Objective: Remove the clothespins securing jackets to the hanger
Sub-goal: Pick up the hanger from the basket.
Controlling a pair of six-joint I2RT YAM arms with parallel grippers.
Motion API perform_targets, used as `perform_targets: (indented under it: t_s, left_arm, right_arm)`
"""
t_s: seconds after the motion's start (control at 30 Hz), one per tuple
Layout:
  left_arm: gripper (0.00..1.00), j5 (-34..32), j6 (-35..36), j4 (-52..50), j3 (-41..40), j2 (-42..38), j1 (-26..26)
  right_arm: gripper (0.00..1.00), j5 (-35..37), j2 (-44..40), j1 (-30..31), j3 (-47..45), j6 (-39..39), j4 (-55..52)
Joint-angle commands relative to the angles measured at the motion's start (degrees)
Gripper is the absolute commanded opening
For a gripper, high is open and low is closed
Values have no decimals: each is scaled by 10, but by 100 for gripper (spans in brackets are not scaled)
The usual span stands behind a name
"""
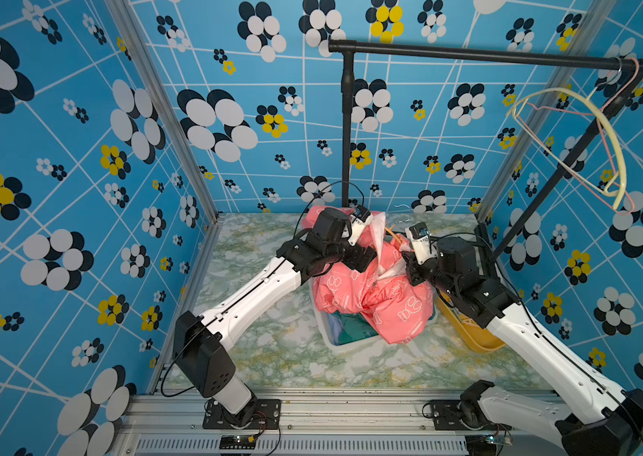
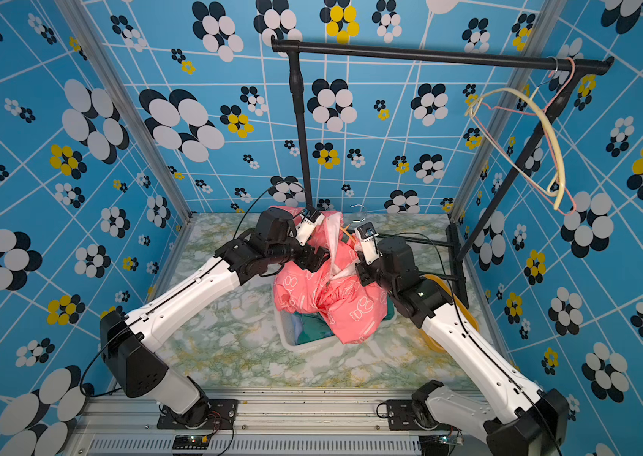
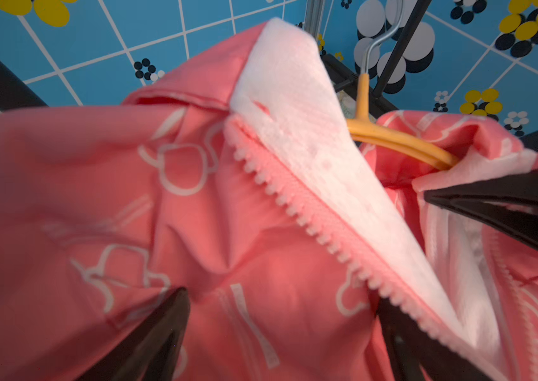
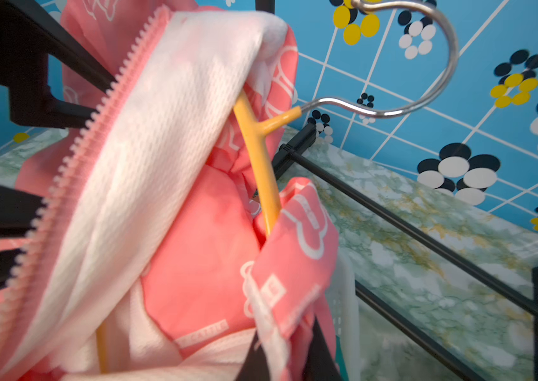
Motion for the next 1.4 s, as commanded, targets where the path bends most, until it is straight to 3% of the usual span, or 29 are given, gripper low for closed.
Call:
perform_targets:
  t_s: [0.0, 0.17, 0.33, 0.47, 0.63, 0.77, 0.83, 0.9, 1.07, 1.13, 1.2, 1.27, 1.37]
  left_arm:
    - [91, 62, -25, 50, -12, -65, -2]
    - [93, 76, -45, 85, -29, -112, -6]
    - [97, -4, -26, 43, 6, -84, -21]
    - [93, -104, -9, 27, 22, -61, -44]
    - [72, -195, 14, 19, 33, -46, -70]
    - [36, -266, 35, 18, 36, -36, -82]
    - [28, -288, 45, 18, 35, -32, -84]
    - [0, -308, 51, 18, 35, -29, -86]
    - [0, -313, 62, 36, 25, -36, -88]
    - [0, -299, 64, 45, 20, -45, -88]
    - [0, -276, 64, 47, 18, -55, -88]
    - [0, -249, 65, 43, 19, -62, -89]
    - [0, -225, 80, 39, 14, -71, -94]
  right_arm:
    - [3, 37, -28, 15, 23, -66, 60]
    - [3, 37, -12, 45, 57, -99, 50]
    - [4, 58, -5, 87, 65, -120, 51]
    - [4, 69, -19, 98, 61, -120, 54]
    - [4, 77, -32, 98, 53, -115, 57]
    - [5, 81, -41, 98, 45, -110, 58]
    - [4, 84, -49, 98, 39, -107, 57]
    - [5, 85, -58, 98, 34, -103, 54]
    - [7, 86, -80, 98, 18, -90, 46]
    - [15, 87, -83, 98, 11, -83, 36]
    - [41, 89, -81, 98, 7, -73, 15]
    - [59, 94, -83, 98, -2, -61, 8]
    - [69, 113, -94, 97, -7, -53, 7]
